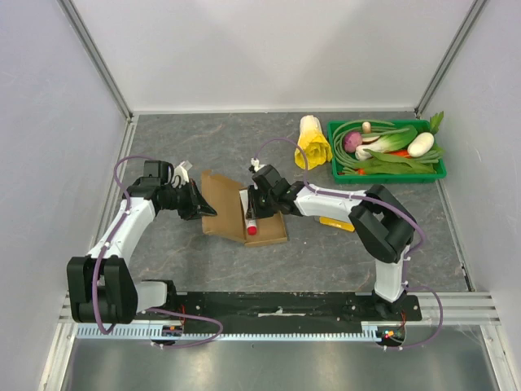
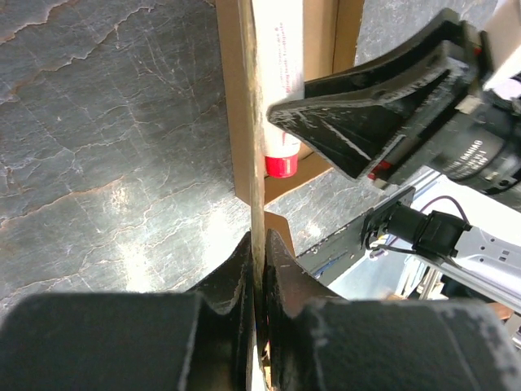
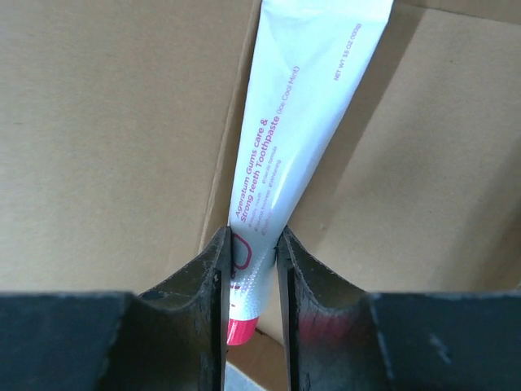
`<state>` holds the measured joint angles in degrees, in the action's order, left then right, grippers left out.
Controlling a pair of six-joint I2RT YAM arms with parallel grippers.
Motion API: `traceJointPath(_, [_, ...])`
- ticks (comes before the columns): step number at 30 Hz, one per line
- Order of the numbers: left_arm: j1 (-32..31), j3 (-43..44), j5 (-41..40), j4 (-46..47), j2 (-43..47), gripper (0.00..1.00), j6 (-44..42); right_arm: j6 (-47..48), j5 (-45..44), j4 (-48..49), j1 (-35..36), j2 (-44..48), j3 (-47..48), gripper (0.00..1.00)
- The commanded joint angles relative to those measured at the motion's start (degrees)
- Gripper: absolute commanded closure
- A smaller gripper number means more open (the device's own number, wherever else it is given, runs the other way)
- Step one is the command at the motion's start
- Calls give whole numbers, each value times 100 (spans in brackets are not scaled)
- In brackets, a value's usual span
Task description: Unpack the express box
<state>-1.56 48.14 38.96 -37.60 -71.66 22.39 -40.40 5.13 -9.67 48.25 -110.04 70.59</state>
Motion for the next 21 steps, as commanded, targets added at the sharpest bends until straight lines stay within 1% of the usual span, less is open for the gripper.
traceJointPath(1, [33, 222, -90, 34, -59, 87, -121, 85, -161, -35, -131, 763, 263, 71])
traceJointPath(8, [25, 529, -257, -203, -112, 88, -191, 103, -257, -237, -509, 1502, 43, 71])
traceJointPath(13, [33, 723, -450, -212, -155, 88, -218, 401, -311, -491, -983, 1968, -343, 70])
traceJointPath(16, [33, 889, -486, -160, -322, 88, -244, 620, -266, -553, -1230, 2091, -607, 70])
traceJointPath(18, [33, 1091, -416, -124, -436, 88, -296, 779, -406, -615, -1326, 2092, -747, 69])
traceJointPath(21, [33, 1390, -407, -291, -822, 87, -455, 973, -424, -703, -1467, 1987, -862, 68])
